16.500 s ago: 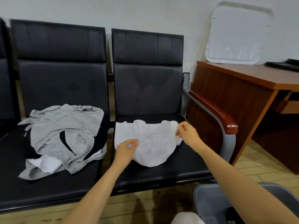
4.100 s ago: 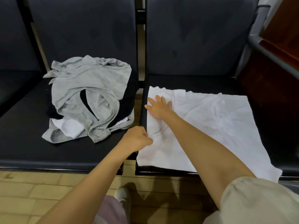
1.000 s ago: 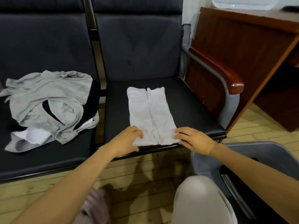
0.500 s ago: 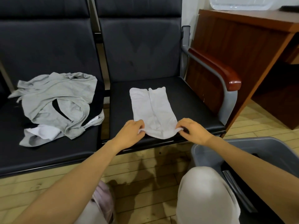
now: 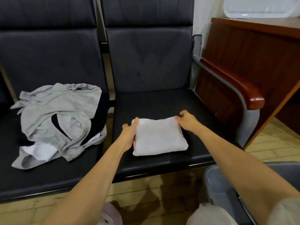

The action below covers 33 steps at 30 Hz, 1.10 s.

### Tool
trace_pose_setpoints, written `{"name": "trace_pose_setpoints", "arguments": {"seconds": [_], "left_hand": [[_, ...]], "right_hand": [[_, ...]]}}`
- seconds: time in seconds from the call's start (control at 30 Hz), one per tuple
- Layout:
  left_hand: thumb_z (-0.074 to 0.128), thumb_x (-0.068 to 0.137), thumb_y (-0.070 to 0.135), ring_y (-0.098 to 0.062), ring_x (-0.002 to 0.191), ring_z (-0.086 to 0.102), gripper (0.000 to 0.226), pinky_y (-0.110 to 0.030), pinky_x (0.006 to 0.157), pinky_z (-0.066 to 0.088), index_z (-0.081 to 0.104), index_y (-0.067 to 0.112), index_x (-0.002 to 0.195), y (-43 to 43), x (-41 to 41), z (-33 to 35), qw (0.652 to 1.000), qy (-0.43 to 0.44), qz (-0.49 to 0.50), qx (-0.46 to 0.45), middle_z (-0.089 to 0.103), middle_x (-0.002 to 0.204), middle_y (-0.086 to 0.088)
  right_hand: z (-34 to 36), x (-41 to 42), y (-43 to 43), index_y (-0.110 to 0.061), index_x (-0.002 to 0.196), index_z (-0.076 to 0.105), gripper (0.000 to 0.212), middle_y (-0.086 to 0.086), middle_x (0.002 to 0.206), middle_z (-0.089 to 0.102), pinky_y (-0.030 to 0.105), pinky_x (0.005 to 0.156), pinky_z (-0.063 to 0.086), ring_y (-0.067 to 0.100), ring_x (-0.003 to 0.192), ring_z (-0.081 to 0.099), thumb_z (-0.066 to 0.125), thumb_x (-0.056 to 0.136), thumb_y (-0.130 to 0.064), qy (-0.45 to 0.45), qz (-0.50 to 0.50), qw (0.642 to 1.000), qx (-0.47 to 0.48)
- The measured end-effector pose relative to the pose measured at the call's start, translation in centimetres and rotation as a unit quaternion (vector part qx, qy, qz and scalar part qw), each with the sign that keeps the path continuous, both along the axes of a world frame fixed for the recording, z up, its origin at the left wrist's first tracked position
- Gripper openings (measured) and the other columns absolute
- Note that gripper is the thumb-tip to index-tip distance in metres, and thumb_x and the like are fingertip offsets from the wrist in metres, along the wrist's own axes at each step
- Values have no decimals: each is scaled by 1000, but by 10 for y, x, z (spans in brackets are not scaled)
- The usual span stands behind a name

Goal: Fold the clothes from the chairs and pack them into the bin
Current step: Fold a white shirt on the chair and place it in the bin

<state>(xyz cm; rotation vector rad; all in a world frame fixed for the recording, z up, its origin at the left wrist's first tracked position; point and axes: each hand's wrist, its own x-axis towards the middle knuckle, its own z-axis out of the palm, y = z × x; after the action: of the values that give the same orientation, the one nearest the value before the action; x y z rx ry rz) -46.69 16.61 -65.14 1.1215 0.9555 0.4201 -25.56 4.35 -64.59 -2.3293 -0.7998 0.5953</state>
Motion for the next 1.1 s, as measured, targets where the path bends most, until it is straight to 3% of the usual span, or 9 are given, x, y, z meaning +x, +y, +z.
{"name": "trace_pose_setpoints", "arguments": {"seconds": [0.07,0.17,0.3,0.47,0.53,0.67,0.8,0.93,1.1], "left_hand": [[62,92,34,-26,118,51,87,-39,97,45,2,18,153,3,2,-11,1000,18,-2,4,41,141,-12],[68,86,11,-21,113,51,81,-36,91,47,18,21,149,3,5,-20,993,13,-63,100,44,132,-4],[65,88,11,-25,130,39,71,-33,102,40,28,21,147,-1,8,-27,956,102,-95,258,35,144,-4],[49,99,22,-26,143,15,46,-33,114,21,39,9,143,-16,17,-26,759,279,-115,576,16,155,-10],[38,103,30,-24,145,14,44,-36,118,13,41,11,142,-22,19,-30,719,308,-148,605,21,156,-8],[15,102,47,-17,148,-10,56,-46,120,-3,9,26,154,-18,17,-43,746,368,-259,491,-4,161,2],[17,101,50,-23,146,-17,65,-49,117,-7,-8,21,153,-26,13,-48,771,388,-176,473,-18,159,-4],[35,97,55,-30,146,-1,72,-48,116,5,22,3,146,-40,10,-43,812,408,-47,416,2,158,-13],[46,98,42,-29,137,19,50,-42,111,17,44,5,131,-70,10,-32,775,361,-91,512,26,147,-10]], "right_hand": [[-26,0,0,-9,127,50,37,12,128,53,28,79,38,22,100,54,50,97,-32,-34,4,999,-30],[-42,-3,-7,-10,120,56,32,10,121,54,28,79,39,23,100,55,50,97,-31,-63,-10,998,23],[-36,-4,-14,-9,126,52,34,12,127,54,28,87,42,24,110,55,51,97,-27,-44,-30,997,50],[-11,-28,-10,-13,135,46,40,9,135,47,33,101,38,25,126,42,52,97,-21,-226,24,973,44],[-13,-42,-8,-15,139,43,41,7,142,43,34,106,34,23,133,36,47,99,-24,-240,93,965,47],[-43,-52,-13,-28,153,6,58,-5,162,-4,44,119,3,20,148,-10,20,101,-50,-178,175,961,-120],[-49,-51,-24,-34,153,3,58,-5,161,-13,41,118,-3,25,147,-16,17,100,-54,-153,142,971,-113],[-46,-61,-40,-38,150,17,54,8,161,0,50,116,-6,29,147,-10,23,99,-56,-133,43,984,-108],[-39,-83,-74,-26,140,40,43,9,146,35,51,114,14,27,140,20,34,101,-44,-232,-16,965,-119]]}}
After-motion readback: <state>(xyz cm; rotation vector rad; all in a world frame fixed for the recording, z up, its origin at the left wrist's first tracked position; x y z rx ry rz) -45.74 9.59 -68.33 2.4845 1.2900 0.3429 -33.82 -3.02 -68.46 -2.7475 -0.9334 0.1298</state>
